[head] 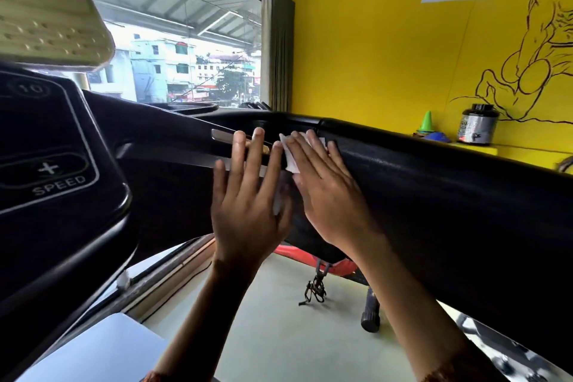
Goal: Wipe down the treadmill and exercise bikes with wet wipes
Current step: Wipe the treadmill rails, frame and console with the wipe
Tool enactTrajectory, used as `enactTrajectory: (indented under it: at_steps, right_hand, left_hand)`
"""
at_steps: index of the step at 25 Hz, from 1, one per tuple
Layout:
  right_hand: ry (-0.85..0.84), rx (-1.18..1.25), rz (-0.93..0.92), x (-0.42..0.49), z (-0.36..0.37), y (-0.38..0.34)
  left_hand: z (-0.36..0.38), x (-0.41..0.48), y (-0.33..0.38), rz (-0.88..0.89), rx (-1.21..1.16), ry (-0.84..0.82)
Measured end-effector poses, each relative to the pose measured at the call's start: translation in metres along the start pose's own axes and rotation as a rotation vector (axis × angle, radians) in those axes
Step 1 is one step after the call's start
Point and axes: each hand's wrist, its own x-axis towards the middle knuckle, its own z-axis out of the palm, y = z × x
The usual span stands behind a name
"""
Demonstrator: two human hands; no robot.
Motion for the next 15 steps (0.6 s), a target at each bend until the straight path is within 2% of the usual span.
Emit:
enactTrajectory:
  at_steps: [4, 9, 13, 15]
  right_hand:
    - [0.062, -0.025, 0.042, -0.035, -0.002, 0.006]
    - [0.085, -0.006, 0.112, -0.029, 0.006, -0.010]
    - [0.070, 0.027, 0.033, -0.043, -0.014, 0.004]
    - [0.179, 0.012, 0.050, -0.031, -0.037, 0.003]
  left_hand:
    - [-0.002, -0.004, -0.003, 0.032, -0.009, -0.040]
    - [-0.002, -0.001, 0.001, 0.002, -0.044, -0.040]
    - [-0.001, 0.000, 0.007, -0.037, -0.070, -0.028]
    - [-0.001, 0.002, 0.009, -0.043, -0.092, -0.023]
